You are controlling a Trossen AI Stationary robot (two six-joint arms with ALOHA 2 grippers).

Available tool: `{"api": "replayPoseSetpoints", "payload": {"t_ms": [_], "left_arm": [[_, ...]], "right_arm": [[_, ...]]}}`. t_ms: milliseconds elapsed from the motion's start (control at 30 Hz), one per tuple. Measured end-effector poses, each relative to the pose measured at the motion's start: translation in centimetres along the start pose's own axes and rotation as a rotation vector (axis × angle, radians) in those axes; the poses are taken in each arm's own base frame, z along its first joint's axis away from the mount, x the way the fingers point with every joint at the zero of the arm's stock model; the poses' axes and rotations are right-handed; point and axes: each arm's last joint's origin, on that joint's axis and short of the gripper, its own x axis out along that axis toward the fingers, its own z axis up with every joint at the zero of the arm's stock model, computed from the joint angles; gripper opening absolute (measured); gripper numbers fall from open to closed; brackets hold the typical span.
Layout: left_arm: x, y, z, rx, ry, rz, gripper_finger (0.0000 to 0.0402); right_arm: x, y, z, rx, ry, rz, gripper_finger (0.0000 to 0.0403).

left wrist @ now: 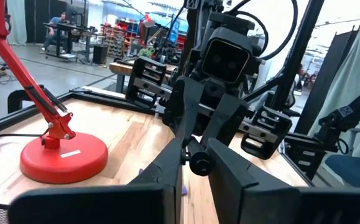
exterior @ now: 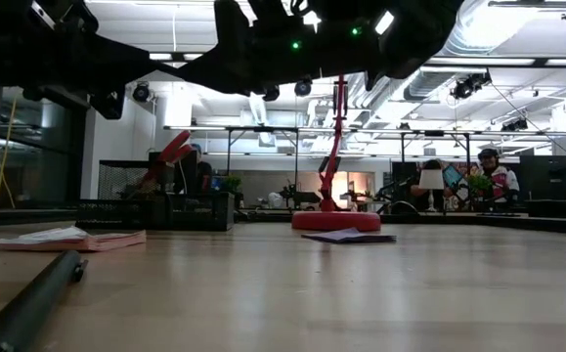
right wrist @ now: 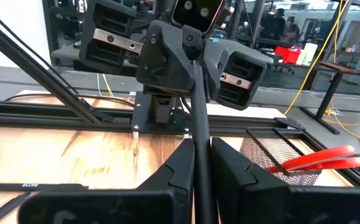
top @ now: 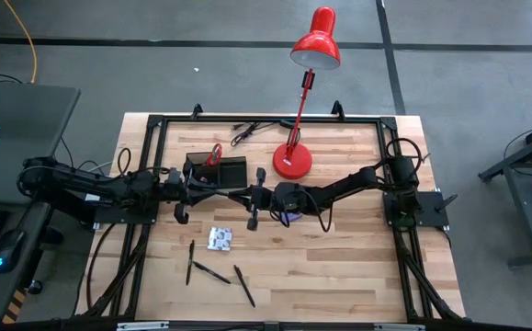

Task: Pick and place office supplies into organizer
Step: Put the black pen into the black desk organizer

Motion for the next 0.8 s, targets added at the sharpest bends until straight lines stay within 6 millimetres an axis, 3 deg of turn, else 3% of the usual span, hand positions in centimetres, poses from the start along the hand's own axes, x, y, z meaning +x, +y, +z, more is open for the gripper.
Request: {"api": "replayPoseSetpoints", "payload": {"t_ms": [100,267,500,633,800], "left_arm": [[0.0,0.0,0.0,0.0,0.0,0.0,0.0045],[0.0,0.0,0.0,0.01,-0.002,0.002,0.0015],[0.0,0.1,0.1,0.015,-0.015,0.026,0.0034],[0.0,0.2,0.2,0.031,-0.025,0.077,0.004],[0.1,0.2,0.7,0.064,-0.031,0.101,0.0017]], "right_arm": [[0.0,0.0,0.0,0.002,0.007,0.002,0.0042],[0.0,0.1,-0.6,-0.004,0.067,0.004,0.0068],[-0.4,0.4,-2.3,0.044,0.245,0.018,0.0091],[-0.9,1.4,-3.1,0.026,0.33,-0.009,0.0093],[-1.7,3.0,-3.6,0.003,0.403,-0.039,0.009]]}}
